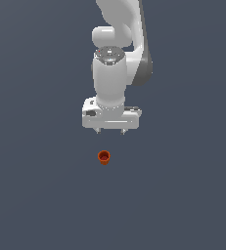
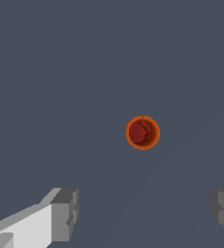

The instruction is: Pick up the object and move it to a goal position.

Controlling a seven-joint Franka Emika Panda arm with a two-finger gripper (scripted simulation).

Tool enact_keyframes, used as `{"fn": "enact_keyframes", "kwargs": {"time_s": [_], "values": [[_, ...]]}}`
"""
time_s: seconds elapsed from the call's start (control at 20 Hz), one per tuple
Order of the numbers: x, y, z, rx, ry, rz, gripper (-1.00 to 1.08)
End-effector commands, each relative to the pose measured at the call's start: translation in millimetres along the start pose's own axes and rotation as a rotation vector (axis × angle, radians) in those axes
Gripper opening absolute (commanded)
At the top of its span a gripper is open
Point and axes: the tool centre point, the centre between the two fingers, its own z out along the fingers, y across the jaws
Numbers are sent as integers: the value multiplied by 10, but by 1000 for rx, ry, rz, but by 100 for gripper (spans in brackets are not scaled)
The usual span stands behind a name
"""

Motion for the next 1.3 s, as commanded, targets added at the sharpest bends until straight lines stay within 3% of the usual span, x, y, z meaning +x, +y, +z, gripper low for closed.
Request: {"fn": "enact_keyframes", "kwargs": {"time_s": [0.0,0.6,1.25], "values": [[0,0,0,0,0,0,100],[-5,-162,-82,4,10,-72,100],[138,-17,268,4,-13,20,100]]}}
